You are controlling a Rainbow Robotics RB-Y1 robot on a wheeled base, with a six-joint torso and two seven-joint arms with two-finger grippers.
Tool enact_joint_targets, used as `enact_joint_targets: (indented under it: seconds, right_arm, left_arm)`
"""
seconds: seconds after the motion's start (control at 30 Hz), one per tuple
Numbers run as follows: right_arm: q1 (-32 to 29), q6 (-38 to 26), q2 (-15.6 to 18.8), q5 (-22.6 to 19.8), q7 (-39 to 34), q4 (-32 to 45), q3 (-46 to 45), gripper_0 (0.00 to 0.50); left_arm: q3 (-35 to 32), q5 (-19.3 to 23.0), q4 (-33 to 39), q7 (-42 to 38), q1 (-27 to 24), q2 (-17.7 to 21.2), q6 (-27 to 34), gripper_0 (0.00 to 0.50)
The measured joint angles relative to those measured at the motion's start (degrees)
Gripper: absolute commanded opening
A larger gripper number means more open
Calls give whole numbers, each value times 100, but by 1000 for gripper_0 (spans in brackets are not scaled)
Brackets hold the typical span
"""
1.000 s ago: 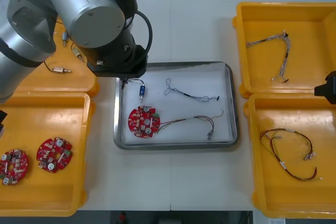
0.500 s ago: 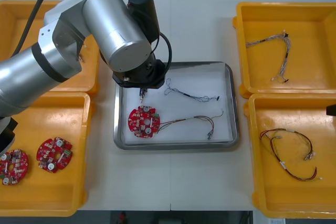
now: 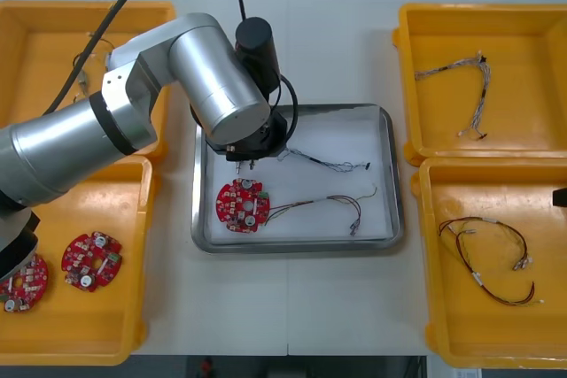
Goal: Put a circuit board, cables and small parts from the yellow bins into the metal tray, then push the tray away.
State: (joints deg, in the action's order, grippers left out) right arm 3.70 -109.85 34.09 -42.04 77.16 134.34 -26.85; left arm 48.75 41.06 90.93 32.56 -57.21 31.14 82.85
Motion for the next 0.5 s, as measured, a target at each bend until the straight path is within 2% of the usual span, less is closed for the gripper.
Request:
enact_joint_targets:
  seconds: [0.4,0.43,0.47,0.5]
  right_arm:
    - [-23,0,0,-2,0,24,-22,500]
    - [-25,0,0,-3,0,31,-22,500]
    - [-27,0,0,-3,0,36,-22,500]
    - [-28,0,0,-4,0,39,-22,500]
  left_arm:
    - [186,-66,-104,-59,0,-11,-159,5]
    - [186,-69,-108,-92,0,-12,-163,133]
    - [186,-75,-110,-138,0,-12,-167,392]
    - [186,-79,-112,-181,0,-12,-172,500]
